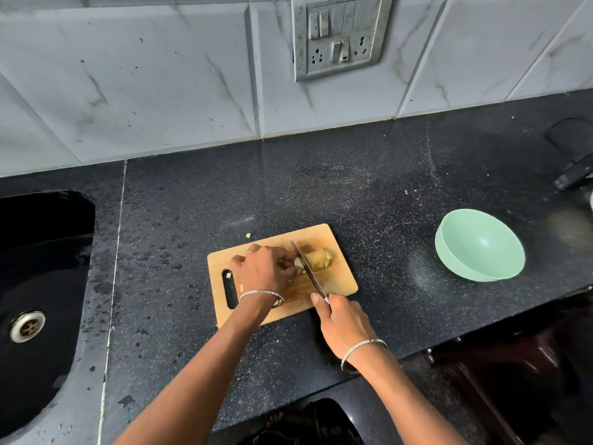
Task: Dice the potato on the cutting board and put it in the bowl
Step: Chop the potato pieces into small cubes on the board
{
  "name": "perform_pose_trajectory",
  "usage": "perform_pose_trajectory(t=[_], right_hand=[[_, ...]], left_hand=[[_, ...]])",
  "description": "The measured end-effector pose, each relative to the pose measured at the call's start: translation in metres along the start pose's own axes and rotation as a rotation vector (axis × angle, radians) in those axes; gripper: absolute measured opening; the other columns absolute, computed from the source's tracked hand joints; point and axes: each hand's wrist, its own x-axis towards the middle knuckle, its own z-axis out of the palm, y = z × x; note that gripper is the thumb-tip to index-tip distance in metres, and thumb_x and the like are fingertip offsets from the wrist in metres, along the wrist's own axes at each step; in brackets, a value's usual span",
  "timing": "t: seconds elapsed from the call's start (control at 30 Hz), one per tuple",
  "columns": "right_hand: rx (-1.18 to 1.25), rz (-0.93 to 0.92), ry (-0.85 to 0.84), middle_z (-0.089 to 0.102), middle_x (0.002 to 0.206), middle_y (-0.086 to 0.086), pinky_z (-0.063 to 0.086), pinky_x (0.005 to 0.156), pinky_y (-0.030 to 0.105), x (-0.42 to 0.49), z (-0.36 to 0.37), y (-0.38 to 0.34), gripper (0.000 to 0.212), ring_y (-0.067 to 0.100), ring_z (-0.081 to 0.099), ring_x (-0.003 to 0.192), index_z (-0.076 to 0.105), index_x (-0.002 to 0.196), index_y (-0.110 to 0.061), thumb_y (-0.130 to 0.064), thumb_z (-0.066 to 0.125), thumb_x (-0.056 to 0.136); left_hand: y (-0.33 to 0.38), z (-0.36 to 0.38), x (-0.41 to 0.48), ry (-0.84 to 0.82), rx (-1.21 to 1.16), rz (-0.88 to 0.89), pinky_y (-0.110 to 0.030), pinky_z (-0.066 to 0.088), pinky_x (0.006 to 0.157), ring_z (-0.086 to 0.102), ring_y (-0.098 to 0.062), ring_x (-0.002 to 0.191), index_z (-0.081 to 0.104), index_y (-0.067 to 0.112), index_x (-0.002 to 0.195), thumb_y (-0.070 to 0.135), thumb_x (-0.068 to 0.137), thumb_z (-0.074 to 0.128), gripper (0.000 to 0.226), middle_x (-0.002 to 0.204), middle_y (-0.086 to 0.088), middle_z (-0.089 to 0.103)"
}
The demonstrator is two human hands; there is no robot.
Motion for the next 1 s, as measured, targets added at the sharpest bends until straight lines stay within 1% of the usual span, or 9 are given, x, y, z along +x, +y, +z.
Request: perform_pose_trajectory(t=[0.17, 0.33, 0.43, 0.57, 0.73, 0.83, 0.9, 1.0], right_hand=[[-0.03, 0.008, -0.013, 0.062, 0.097, 0.01, 0.046, 0.073, 0.038, 0.01, 0.0, -0.005, 0.048, 0.033, 0.06, 0.088, 0.056, 0.093, -0.015, -0.056, 0.032, 0.099], [-0.105, -0.016, 0.016, 0.063, 0.098, 0.009, 0.05, 0.076, 0.04, -0.001, 0.003, -0.003, 0.046, 0.032, 0.061, 0.089, 0.056, 0.095, -0.016, -0.054, 0.029, 0.1], [-0.167, -0.003, 0.04, 0.063, 0.103, 0.01, 0.046, 0.074, 0.038, -0.016, 0.005, 0.005, 0.047, 0.035, 0.061, 0.098, 0.057, 0.1, -0.016, -0.053, 0.028, 0.101], [-0.194, 0.047, 0.072, 0.061, 0.109, 0.01, 0.044, 0.08, 0.04, -0.028, -0.004, 0.013, 0.048, 0.036, 0.058, 0.104, 0.058, 0.107, -0.019, -0.055, 0.027, 0.1], [-0.139, 0.03, 0.097, 0.062, 0.105, 0.012, 0.043, 0.076, 0.042, -0.028, -0.007, 0.004, 0.045, 0.038, 0.058, 0.1, 0.055, 0.097, -0.018, -0.054, 0.028, 0.1], [-0.124, 0.026, 0.082, 0.062, 0.106, 0.013, 0.043, 0.077, 0.042, -0.025, -0.002, -0.001, 0.045, 0.038, 0.058, 0.1, 0.055, 0.096, -0.017, -0.054, 0.029, 0.1], [-0.108, 0.03, 0.072, 0.061, 0.107, 0.013, 0.043, 0.077, 0.042, -0.023, -0.001, -0.002, 0.044, 0.038, 0.058, 0.101, 0.054, 0.095, -0.018, -0.054, 0.029, 0.1], [-0.088, 0.018, 0.059, 0.062, 0.106, 0.013, 0.041, 0.074, 0.041, -0.022, -0.001, -0.002, 0.04, 0.039, 0.058, 0.099, 0.048, 0.087, -0.021, -0.055, 0.03, 0.099]], left_hand=[[0.0, 0.002, 0.001, 0.002, 0.006, -0.003, -0.037, 0.019, 0.083, 0.046, -0.009, 0.101, 0.072, 0.038, 0.089, 0.046, 0.073, 0.077, 0.019, 0.076, 0.019, 0.068], [-0.001, 0.002, 0.001, -0.001, -0.021, -0.02, -0.038, 0.02, 0.084, 0.048, -0.008, 0.101, 0.074, 0.037, 0.087, 0.041, 0.072, 0.079, 0.016, 0.073, 0.019, 0.068], [-0.002, 0.001, 0.001, -0.005, -0.041, -0.027, -0.038, 0.019, 0.082, 0.048, -0.01, 0.102, 0.074, 0.037, 0.087, 0.04, 0.071, 0.08, 0.017, 0.073, 0.02, 0.067], [-0.002, 0.001, 0.0, 0.0, -0.043, -0.016, -0.037, 0.018, 0.08, 0.047, -0.01, 0.102, 0.074, 0.038, 0.088, 0.043, 0.071, 0.079, 0.018, 0.073, 0.019, 0.067], [-0.002, 0.003, -0.003, 0.01, -0.045, -0.022, -0.038, 0.019, 0.08, 0.042, -0.008, 0.1, 0.072, 0.038, 0.09, 0.049, 0.069, 0.079, 0.024, 0.069, 0.021, 0.065], [-0.003, 0.003, -0.003, 0.019, -0.056, -0.029, -0.04, 0.023, 0.084, 0.046, -0.01, 0.105, 0.073, 0.036, 0.093, 0.046, 0.071, 0.079, 0.025, 0.075, 0.019, 0.07], [-0.004, 0.004, -0.003, 0.021, -0.061, -0.038, -0.041, 0.026, 0.087, 0.049, -0.011, 0.106, 0.073, 0.036, 0.093, 0.044, 0.071, 0.08, 0.024, 0.074, 0.019, 0.071], [-0.006, 0.006, -0.001, 0.024, -0.07, -0.047, -0.043, 0.028, 0.09, 0.055, -0.011, 0.104, 0.073, 0.035, 0.089, 0.04, 0.071, 0.08, 0.02, 0.072, 0.019, 0.07]])
